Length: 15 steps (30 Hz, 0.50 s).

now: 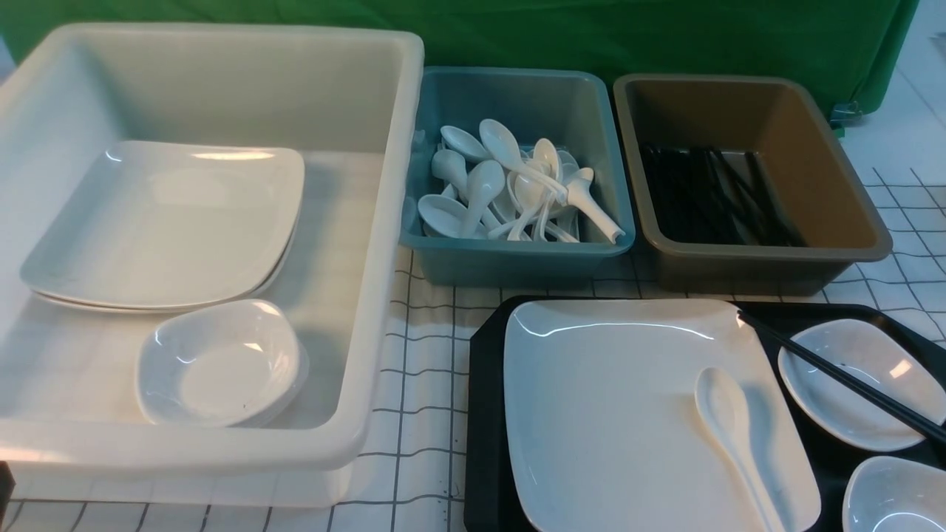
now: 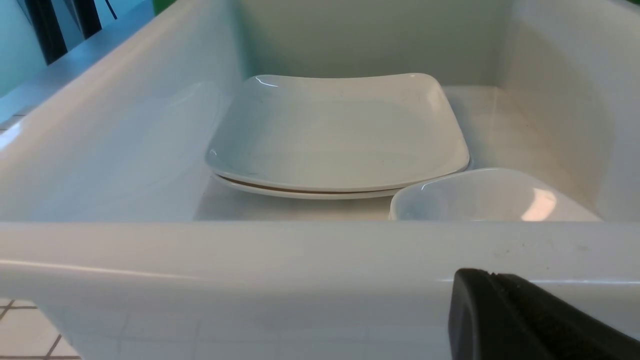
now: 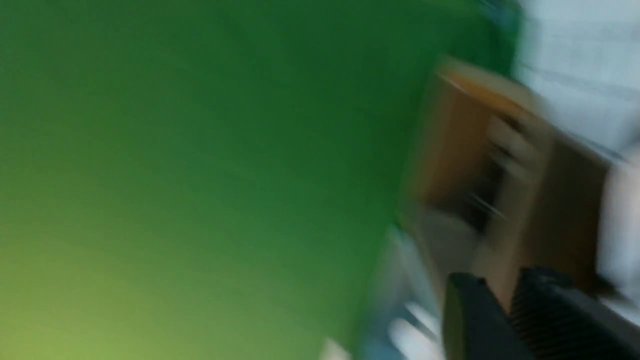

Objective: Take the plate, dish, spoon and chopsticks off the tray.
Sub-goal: Use the right arm to grab a pair of chopsticks from the plate

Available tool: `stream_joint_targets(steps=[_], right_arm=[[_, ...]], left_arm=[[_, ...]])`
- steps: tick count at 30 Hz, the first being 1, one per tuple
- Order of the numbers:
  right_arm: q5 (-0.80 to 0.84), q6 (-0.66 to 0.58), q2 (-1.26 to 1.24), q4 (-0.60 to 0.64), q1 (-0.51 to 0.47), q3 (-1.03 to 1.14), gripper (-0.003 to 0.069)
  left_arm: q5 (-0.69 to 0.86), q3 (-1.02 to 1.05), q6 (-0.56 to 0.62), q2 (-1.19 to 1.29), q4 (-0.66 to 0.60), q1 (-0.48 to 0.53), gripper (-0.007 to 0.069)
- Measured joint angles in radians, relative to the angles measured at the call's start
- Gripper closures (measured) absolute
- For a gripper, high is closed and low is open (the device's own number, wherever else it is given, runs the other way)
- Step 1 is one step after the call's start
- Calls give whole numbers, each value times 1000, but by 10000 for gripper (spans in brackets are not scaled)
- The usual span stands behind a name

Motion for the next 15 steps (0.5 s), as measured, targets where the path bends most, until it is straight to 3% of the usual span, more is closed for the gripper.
stream_joint_targets(steps=[3, 4, 5, 7, 10, 14, 15], right_arm=[[-31, -112, 31, -29, 0, -91, 615], [-31, -126, 31, -35, 0, -103, 615], [103, -282, 97, -99, 0, -230, 629], [208, -387, 145, -140, 0, -326, 629], [655, -801, 380, -198, 0, -585, 629], [1051, -948, 695, -226, 0, -740, 629], [1067, -951, 712, -226, 0, -746, 629]], left_arm=[[0, 0, -1, 0, 0, 0, 603], [0, 0, -1, 0, 0, 0, 603], [0, 0, -1, 0, 0, 0, 603], [0, 0, -1, 0, 0, 0, 603], [0, 0, -1, 0, 0, 0, 603], [0, 0, -1, 0, 0, 0, 603], [0, 0, -1, 0, 0, 0, 603]])
